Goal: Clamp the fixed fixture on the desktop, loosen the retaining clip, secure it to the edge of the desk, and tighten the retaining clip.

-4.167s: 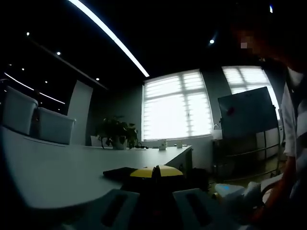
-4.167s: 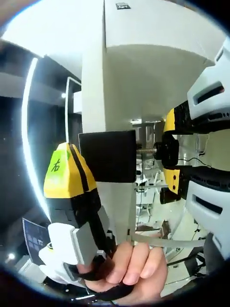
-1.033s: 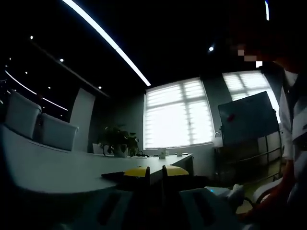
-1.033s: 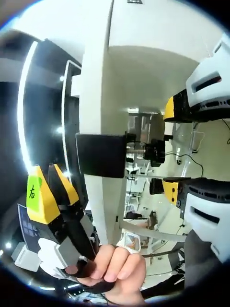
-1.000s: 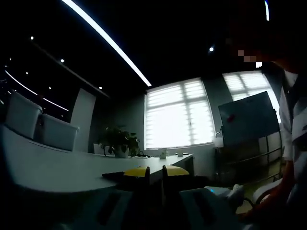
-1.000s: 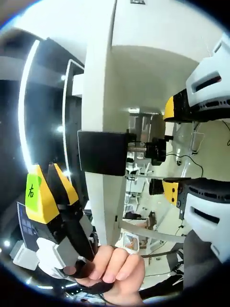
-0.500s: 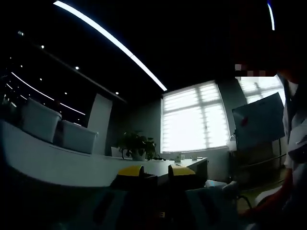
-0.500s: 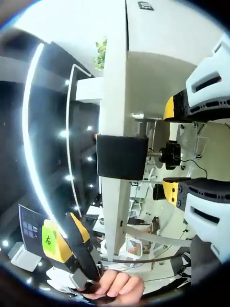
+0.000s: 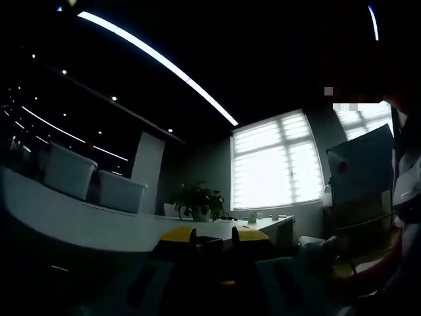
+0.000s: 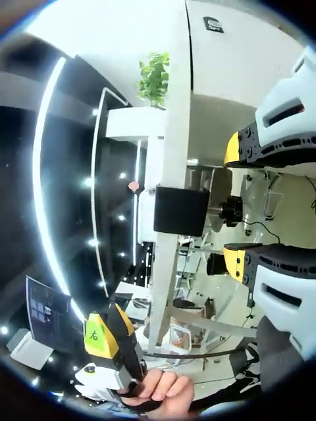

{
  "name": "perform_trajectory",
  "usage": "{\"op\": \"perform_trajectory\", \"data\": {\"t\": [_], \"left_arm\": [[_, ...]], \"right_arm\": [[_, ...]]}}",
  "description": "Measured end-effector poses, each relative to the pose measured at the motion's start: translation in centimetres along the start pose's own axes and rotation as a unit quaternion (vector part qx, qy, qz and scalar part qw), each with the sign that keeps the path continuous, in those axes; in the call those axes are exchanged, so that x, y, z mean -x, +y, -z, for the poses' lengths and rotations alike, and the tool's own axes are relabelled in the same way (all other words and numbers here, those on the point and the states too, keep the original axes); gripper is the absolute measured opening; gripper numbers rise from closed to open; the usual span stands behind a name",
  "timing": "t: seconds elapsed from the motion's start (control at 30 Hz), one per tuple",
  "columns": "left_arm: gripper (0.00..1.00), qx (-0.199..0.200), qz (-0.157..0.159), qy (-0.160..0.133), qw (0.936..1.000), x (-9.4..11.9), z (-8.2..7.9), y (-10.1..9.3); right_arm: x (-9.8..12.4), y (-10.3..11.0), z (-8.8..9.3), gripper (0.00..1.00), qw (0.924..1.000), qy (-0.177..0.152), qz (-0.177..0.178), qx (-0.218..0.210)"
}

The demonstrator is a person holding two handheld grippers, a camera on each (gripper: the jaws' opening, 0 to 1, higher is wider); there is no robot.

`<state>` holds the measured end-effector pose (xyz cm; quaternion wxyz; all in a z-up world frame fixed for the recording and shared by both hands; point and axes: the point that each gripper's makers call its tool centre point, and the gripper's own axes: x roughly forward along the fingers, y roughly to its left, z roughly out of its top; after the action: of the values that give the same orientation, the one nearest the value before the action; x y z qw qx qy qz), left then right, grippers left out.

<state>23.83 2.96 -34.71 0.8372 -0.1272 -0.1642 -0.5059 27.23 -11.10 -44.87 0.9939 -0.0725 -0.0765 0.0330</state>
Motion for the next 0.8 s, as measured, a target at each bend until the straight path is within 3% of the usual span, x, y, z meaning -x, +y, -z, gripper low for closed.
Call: {"op": "perform_trajectory", "data": {"t": [0.47, 0.8], "left_arm": [[0.22, -0.010, -0.024, 0.008, 0.9996, 1.6, -1.3, 0.2], [0.22, -0.031, -0.043, 0.035, 0.9980, 3.3, -2.0, 0.6]], "right_arm": [[2.4, -2.2, -3.4, 0.44, 0.9996, -0.011, 0.018, 0.020], [4.2, -4.6, -6.7, 0.44, 0.9986, -0.023, 0.027, 0.038]]}}
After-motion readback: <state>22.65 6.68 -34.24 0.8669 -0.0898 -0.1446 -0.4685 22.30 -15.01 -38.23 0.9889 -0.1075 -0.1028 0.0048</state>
